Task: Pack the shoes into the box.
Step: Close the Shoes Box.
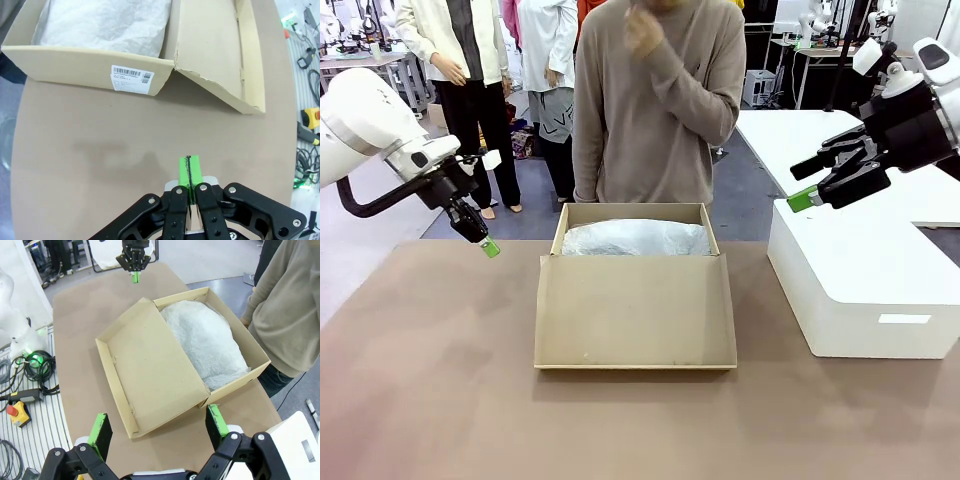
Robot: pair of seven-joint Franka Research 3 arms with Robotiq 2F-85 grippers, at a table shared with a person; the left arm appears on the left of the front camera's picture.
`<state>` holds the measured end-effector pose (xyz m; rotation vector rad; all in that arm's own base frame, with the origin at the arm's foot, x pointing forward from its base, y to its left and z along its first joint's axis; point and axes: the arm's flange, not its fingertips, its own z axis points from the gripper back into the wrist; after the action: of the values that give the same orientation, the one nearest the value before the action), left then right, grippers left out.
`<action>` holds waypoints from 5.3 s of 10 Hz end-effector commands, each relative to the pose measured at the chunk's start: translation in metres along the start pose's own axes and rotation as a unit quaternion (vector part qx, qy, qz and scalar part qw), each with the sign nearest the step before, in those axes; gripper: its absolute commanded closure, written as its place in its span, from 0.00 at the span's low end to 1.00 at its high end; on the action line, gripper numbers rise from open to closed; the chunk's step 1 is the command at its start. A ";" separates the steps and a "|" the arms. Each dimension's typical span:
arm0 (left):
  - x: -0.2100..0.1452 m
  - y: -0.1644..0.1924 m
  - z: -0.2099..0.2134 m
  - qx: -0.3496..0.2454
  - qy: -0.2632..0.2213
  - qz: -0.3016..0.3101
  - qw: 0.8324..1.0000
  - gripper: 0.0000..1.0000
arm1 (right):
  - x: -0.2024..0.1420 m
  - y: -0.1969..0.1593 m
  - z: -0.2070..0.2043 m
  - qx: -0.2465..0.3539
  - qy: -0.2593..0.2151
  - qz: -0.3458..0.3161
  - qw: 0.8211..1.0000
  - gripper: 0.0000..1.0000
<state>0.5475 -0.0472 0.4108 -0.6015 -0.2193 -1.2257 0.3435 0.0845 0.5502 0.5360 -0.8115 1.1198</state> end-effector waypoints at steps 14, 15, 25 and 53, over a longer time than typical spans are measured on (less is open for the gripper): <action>0.010 0.045 -0.099 -0.073 -0.025 -0.009 0.997 1.00 | 0.000 -0.003 -0.004 0.004 -0.018 0.013 1.000 0.00; 0.009 0.046 -0.106 -0.079 -0.026 -0.006 0.997 1.00 | 0.000 -0.003 -0.004 0.004 -0.018 0.013 1.000 0.00; 0.012 0.041 -0.140 -0.144 -0.057 -0.015 0.988 1.00 | 0.000 -0.003 -0.004 0.004 -0.018 0.013 1.000 0.00; 0.029 0.018 -0.090 -0.205 -0.323 0.078 0.921 1.00 | 0.000 -0.003 -0.004 0.004 -0.018 0.013 1.000 0.00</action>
<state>0.5747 -0.1098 0.3352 -1.4243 -0.4064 -0.9415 0.3436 0.0844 0.5502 0.5360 -0.8114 1.1199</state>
